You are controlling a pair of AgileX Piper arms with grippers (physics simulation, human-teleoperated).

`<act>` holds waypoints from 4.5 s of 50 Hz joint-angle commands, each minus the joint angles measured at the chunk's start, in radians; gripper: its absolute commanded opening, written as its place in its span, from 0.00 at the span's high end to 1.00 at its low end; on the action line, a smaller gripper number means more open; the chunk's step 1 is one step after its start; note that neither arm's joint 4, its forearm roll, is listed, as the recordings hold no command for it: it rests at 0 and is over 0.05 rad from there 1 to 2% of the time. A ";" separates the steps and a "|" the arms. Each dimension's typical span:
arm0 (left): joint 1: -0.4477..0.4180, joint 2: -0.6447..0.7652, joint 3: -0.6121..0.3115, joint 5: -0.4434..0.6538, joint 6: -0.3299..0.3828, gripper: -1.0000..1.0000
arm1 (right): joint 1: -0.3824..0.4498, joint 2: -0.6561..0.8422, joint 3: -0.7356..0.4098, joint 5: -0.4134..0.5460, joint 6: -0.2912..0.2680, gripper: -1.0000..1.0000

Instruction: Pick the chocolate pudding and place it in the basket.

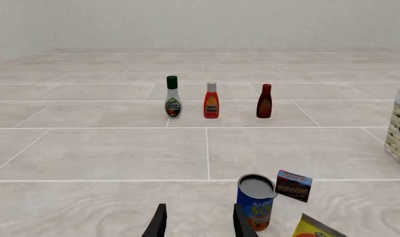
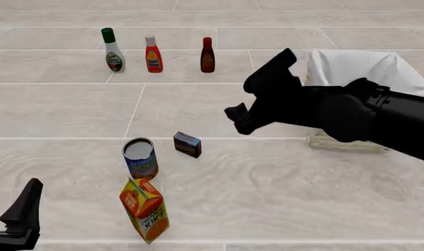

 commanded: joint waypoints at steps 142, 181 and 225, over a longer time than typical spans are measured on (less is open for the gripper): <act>-0.002 -0.003 0.000 0.002 0.001 0.00 | 0.070 0.702 -0.306 -0.203 0.130 0.00; -0.002 -0.003 -0.004 0.006 0.000 0.00 | 0.072 0.789 -0.384 -0.130 0.123 0.00; -0.003 -0.003 -0.004 0.010 -0.001 0.00 | 0.062 0.463 -0.207 -0.080 0.052 1.00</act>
